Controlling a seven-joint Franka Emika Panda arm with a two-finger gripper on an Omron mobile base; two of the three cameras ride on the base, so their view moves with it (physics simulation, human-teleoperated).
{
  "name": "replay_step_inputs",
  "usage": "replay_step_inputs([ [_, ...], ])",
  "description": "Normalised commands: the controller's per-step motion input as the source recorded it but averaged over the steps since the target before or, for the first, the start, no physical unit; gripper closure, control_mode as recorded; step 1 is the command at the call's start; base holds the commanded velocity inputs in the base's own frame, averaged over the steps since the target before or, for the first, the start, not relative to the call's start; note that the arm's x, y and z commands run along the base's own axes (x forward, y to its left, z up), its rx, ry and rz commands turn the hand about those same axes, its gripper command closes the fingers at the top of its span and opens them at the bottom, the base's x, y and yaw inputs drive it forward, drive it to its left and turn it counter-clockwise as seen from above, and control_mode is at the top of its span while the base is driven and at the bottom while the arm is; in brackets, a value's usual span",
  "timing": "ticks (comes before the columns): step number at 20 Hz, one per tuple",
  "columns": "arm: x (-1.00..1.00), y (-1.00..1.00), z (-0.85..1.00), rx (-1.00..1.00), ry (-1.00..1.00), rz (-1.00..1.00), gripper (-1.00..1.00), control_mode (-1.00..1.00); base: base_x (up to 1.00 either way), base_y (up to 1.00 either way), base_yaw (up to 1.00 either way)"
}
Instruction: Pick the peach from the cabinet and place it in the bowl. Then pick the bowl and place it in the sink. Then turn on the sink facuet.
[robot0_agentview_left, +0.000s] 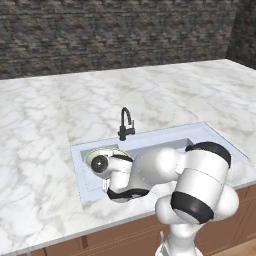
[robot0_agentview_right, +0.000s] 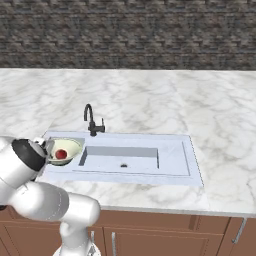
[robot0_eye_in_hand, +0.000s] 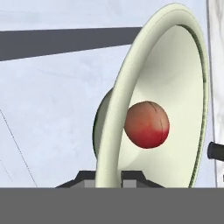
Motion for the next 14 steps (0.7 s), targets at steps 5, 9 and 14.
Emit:
replay_step_inputs([
  [5,0.3,0.0,0.0,0.0,0.0,0.0,1.0,-1.0,0.0,0.0,0.0],
  [9,0.29,0.0,-0.04,0.0,0.0,0.0,1.0,-1.0,0.0,0.0,0.0],
  [14,0.32,0.0,-0.32,0.0,0.0,0.0,1.0,-1.0,0.0,0.0,0.0],
])
